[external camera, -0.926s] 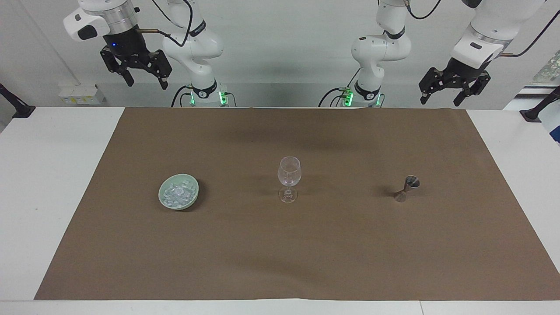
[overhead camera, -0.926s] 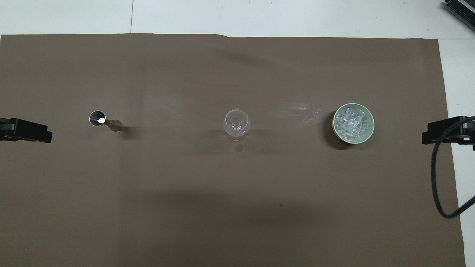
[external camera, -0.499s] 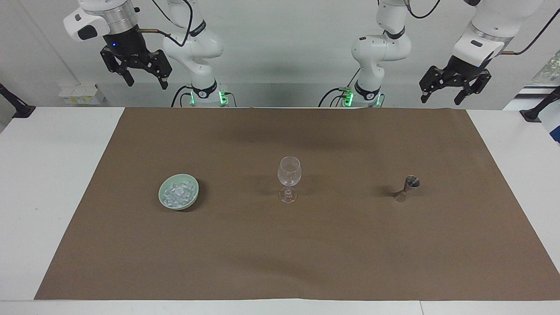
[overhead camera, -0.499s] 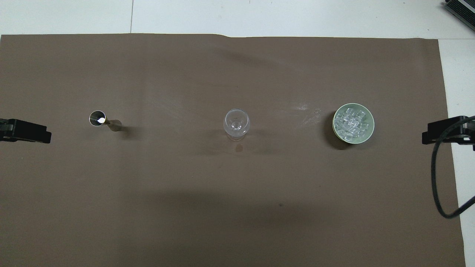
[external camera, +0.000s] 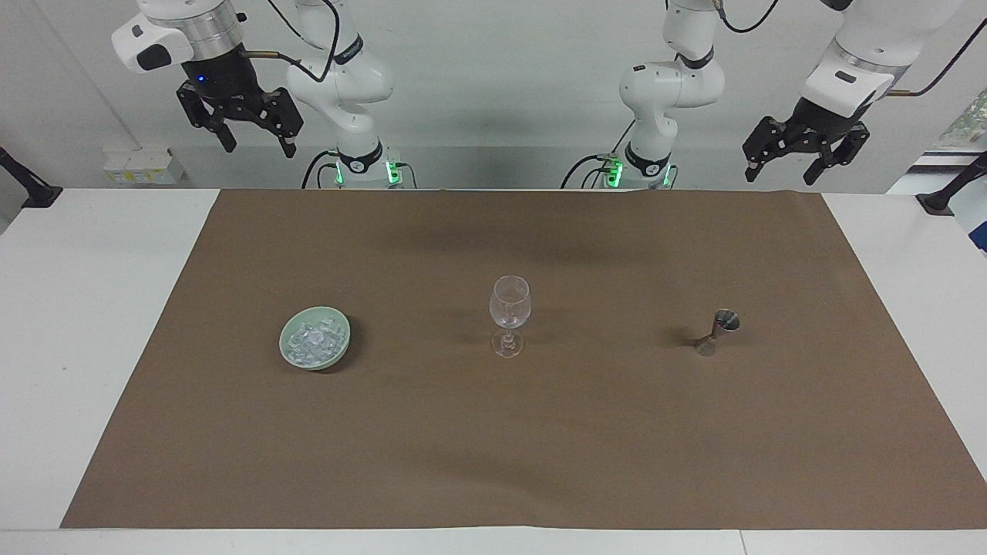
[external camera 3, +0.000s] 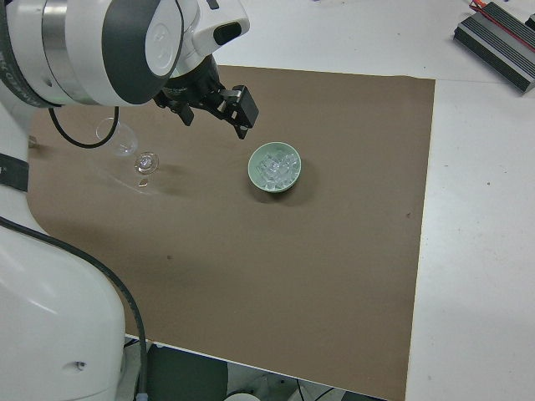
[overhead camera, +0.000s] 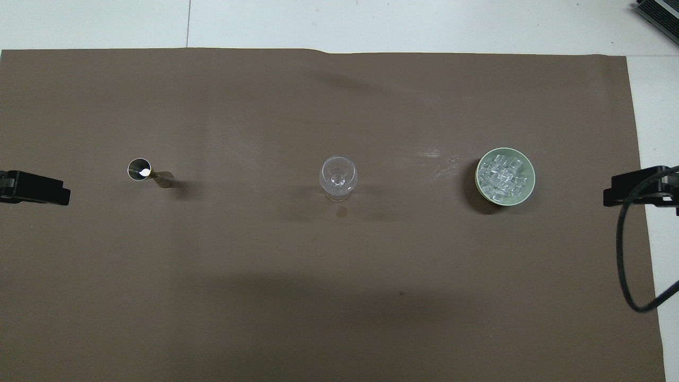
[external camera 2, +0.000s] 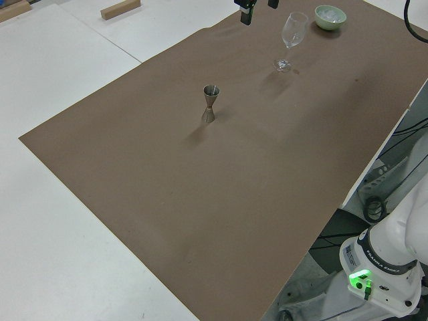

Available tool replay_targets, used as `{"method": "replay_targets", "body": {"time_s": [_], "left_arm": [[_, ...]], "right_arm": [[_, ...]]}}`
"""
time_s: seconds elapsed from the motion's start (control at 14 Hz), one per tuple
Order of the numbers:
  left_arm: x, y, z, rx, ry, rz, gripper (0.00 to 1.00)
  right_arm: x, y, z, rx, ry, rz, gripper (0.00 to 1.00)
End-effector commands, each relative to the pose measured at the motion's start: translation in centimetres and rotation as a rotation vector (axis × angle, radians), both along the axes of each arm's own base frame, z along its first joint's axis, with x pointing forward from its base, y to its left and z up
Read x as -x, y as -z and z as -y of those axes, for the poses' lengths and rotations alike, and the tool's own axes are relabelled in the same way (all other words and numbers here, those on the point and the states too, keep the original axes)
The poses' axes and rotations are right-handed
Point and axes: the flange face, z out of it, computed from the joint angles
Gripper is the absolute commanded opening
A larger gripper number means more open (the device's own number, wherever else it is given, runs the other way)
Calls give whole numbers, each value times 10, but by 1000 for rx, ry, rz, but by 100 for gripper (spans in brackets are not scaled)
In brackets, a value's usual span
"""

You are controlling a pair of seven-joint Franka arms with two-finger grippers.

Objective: Pour wine and add ice with both arms

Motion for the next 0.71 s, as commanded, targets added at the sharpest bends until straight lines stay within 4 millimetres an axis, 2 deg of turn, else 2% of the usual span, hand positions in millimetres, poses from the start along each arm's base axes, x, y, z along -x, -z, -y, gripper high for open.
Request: {"method": "replay_targets", "body": {"time_s": [0.0, 0.64], "left_arm": [[5, -3, 5, 11, 13, -10, 100], [6, -1, 8, 8, 25, -20, 100]], "right_arm": [[0, -1, 3, 0, -16, 15, 100], [0, -1, 3, 0, -16, 15, 100]]}}
